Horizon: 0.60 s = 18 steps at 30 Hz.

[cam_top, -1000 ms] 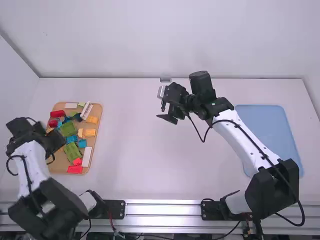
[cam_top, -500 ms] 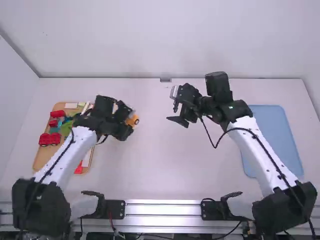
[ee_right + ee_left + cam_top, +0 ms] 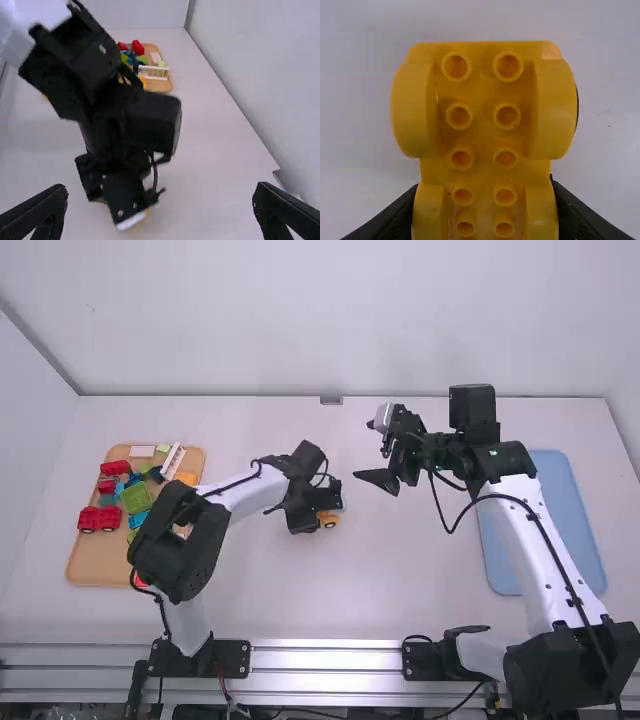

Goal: Assemble lego blocks to make yellow taxi

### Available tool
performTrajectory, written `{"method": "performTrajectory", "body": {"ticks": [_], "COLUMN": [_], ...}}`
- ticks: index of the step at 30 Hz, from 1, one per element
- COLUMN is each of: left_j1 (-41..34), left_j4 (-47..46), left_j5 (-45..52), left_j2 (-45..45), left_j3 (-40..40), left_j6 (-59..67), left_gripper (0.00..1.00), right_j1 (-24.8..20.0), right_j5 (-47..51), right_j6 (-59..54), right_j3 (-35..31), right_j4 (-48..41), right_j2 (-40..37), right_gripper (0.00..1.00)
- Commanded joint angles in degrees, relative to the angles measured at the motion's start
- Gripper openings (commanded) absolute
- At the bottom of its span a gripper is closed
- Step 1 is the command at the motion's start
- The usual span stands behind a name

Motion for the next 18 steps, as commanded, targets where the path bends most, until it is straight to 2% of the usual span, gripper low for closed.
{"method": "performTrajectory", "body": {"ticks": [1,12,13,14,15,17,18], "left_j1": [-1.09,-0.76,-0.83,-0.79,-0.70,-0.76,-0.74], "left_j4": [-0.22,3.19,2.97,2.97,3.43,3.87,4.31], "left_j5": [-0.31,-1.60,-1.88,-1.86,-1.88,-2.14,-2.16], "left_j2": [0.61,0.79,0.79,0.76,0.76,0.76,0.76], "left_j3": [0.26,-4.35,-4.35,-4.35,-4.28,-3.82,-3.32], "left_j6": [6.05,7.19,6.97,6.97,6.75,6.03,4.76], "left_gripper": [0.17,0.29,0.43,0.48,0.69,0.99,0.99], "right_j1": [-0.44,-0.28,-0.26,-0.28,-0.28,-0.28,-0.26], "right_j5": [-2.21,-1.84,-1.86,-1.86,-1.86,-2.16,-2.27], "right_j6": [0.00,-1.51,-1.53,-1.53,-1.53,-1.09,0.11], "right_j3": [-0.42,-0.44,-0.44,-0.44,-0.44,-0.44,-0.44], "right_j4": [0.00,0.02,0.20,0.42,0.48,1.33,2.34], "right_j2": [0.17,0.37,0.57,0.70,0.90,1.16,1.49], "right_gripper": [0.99,0.99,0.99,0.99,0.99,0.99,0.99]}}
